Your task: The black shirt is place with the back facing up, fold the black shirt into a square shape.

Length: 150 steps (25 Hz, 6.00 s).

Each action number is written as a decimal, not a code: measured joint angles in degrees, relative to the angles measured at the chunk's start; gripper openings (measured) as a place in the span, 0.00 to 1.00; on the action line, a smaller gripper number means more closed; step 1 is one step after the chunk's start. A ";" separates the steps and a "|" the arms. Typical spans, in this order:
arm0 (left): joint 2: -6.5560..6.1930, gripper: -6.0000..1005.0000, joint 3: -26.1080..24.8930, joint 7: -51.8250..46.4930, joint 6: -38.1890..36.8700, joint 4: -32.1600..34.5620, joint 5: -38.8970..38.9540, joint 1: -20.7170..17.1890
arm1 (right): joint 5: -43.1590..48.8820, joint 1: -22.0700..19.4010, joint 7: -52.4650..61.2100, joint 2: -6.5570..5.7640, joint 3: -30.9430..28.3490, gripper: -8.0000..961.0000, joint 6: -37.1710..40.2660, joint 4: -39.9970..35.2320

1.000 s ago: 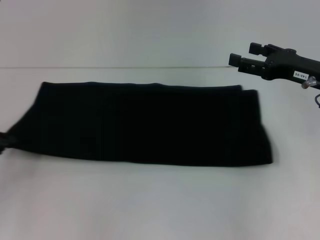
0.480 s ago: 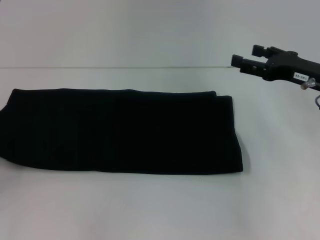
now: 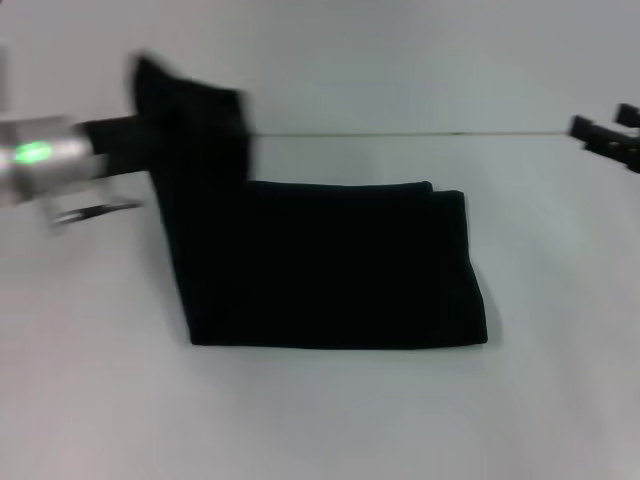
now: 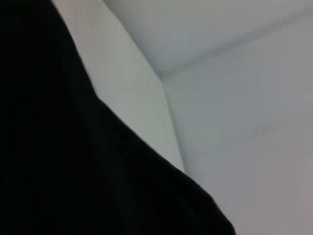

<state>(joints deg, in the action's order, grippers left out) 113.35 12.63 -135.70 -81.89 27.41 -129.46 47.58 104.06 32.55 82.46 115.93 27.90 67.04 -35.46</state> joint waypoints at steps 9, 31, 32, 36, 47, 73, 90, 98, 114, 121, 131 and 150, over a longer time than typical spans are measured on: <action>10.88 0.10 4.21 5.42 17.32 -8.26 3.79 9.26 | -0.21 -2.32 -1.38 -2.93 -1.99 0.95 1.53 -0.09; 10.54 0.63 11.61 33.13 -5.01 -12.46 13.44 -4.40 | 13.92 3.55 27.45 -5.76 5.31 0.95 2.95 0.65; 10.52 0.67 12.50 33.96 -5.81 -11.10 13.44 -5.17 | 15.32 4.23 30.54 -6.02 6.02 0.95 3.91 0.85; 10.02 0.82 16.16 41.83 -9.17 -6.56 13.46 -8.90 | 20.14 7.19 38.58 -6.60 7.00 0.95 7.34 2.71; 9.77 0.95 21.20 59.15 -14.91 0.01 13.47 -13.45 | 24.20 12.60 46.49 -6.44 9.80 0.94 4.96 12.53; 9.78 0.94 23.49 63.61 -15.90 2.47 10.63 -13.42 | 24.52 17.75 46.00 -0.83 14.44 0.91 -12.17 18.22; 9.69 0.94 23.20 63.58 -15.13 2.40 10.63 -13.59 | 23.72 17.41 46.07 -0.12 13.52 0.51 -12.78 18.21; 9.69 0.94 22.95 63.60 -14.23 2.11 10.63 -13.81 | 23.45 17.12 45.77 0.13 13.41 0.15 -13.77 18.41; 9.69 0.94 22.94 63.09 -14.14 2.06 10.76 -13.83 | 16.10 13.75 36.25 0.05 12.20 0.03 -10.60 17.61; 9.69 0.94 22.87 62.61 -14.28 2.03 11.06 -13.81 | 11.75 11.71 32.01 -0.13 12.16 0.03 -6.76 15.73; 9.75 0.94 22.87 62.57 -14.30 2.03 11.05 -13.86 | 11.60 11.25 30.94 0.02 12.44 0.02 -4.78 13.10; 9.95 0.94 22.84 61.78 -13.51 2.03 10.95 -14.16 | 10.64 10.01 27.14 0.98 12.18 0.02 3.53 5.64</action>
<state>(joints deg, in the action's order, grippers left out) 123.31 35.47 -73.91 -95.41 29.44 -118.52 33.42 114.70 42.55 109.61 116.91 40.07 70.57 -29.82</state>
